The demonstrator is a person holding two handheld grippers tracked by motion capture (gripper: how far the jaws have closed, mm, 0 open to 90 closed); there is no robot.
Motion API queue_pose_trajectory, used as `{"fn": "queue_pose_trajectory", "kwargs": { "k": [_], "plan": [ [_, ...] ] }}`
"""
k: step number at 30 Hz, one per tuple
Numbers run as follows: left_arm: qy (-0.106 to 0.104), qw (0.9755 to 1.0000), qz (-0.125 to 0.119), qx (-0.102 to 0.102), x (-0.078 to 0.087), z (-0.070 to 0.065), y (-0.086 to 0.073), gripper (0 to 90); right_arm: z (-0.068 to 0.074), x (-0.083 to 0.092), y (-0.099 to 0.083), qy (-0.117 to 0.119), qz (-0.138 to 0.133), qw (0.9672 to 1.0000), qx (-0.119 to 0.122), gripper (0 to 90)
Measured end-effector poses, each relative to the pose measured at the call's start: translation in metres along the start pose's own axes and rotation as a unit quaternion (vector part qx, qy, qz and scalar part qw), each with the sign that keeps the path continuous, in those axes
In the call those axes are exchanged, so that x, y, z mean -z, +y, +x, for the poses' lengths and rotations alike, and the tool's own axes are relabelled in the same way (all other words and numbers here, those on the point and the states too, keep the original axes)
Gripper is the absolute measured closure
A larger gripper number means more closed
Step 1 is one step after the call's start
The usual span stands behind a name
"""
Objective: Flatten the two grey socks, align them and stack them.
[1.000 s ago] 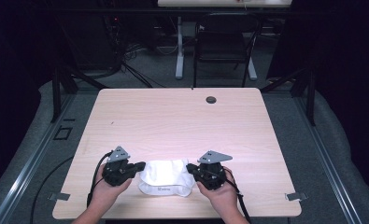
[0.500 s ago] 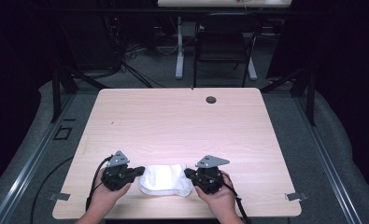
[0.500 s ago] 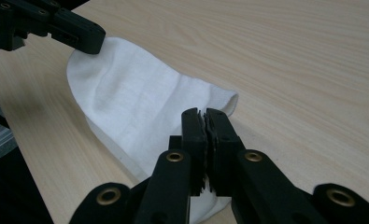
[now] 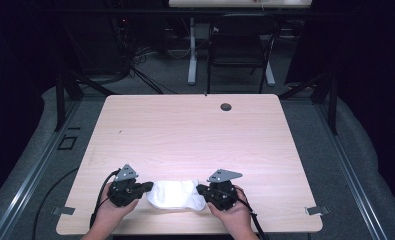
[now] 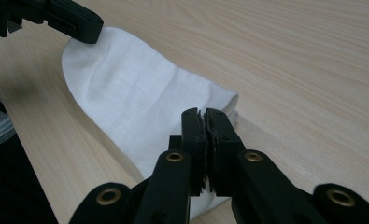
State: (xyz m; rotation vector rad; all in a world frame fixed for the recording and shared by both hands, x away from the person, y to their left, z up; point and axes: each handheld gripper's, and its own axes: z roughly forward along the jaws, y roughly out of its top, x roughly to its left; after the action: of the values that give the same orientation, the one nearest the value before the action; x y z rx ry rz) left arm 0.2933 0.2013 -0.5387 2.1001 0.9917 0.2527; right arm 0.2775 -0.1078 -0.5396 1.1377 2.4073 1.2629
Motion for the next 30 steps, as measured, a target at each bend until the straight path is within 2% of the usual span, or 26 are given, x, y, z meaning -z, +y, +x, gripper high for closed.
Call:
{"fn": "queue_pose_trajectory", "kwargs": {
  "k": [3, 11, 14, 20, 29, 30],
  "plan": [
    [0.0, 1.0, 0.008, -0.002, -0.005, 0.0, -0.002, 89.7, -0.001, -0.002, -0.001, -0.001, 0.01, 0.9999, 0.002, 87.1],
    [0.002, 0.9998, 0.017, -0.006, -0.013, -0.001, -0.002, 89.6, -0.003, -0.008, -0.002, -0.002, 0.012, 0.9999, 0.001, 87.0],
    [0.004, 0.9999, 0.015, -0.003, -0.017, 0.0, -0.003, 89.6, -0.003, -0.011, -0.002, -0.006, 0.019, 0.9998, 0.009, 87.0],
    [0.005, 0.9998, 0.018, 0.0, -0.02, 0.002, -0.003, 89.5, -0.005, -0.017, -0.003, -0.012, 0.015, 0.9998, 0.007, 86.9],
    [0.007, 0.9996, 0.025, 0.007, -0.026, 0.005, -0.006, 88.1, -0.007, -0.025, -0.006, -0.014, 0.027, 0.9995, 0.005, 86.2],
    [0.005, 0.9996, 0.029, 0.003, -0.026, 0.006, -0.006, 88.1, -0.007, -0.025, -0.006, -0.014, 0.027, 0.9995, 0.005, 86.2]
  ]
}}
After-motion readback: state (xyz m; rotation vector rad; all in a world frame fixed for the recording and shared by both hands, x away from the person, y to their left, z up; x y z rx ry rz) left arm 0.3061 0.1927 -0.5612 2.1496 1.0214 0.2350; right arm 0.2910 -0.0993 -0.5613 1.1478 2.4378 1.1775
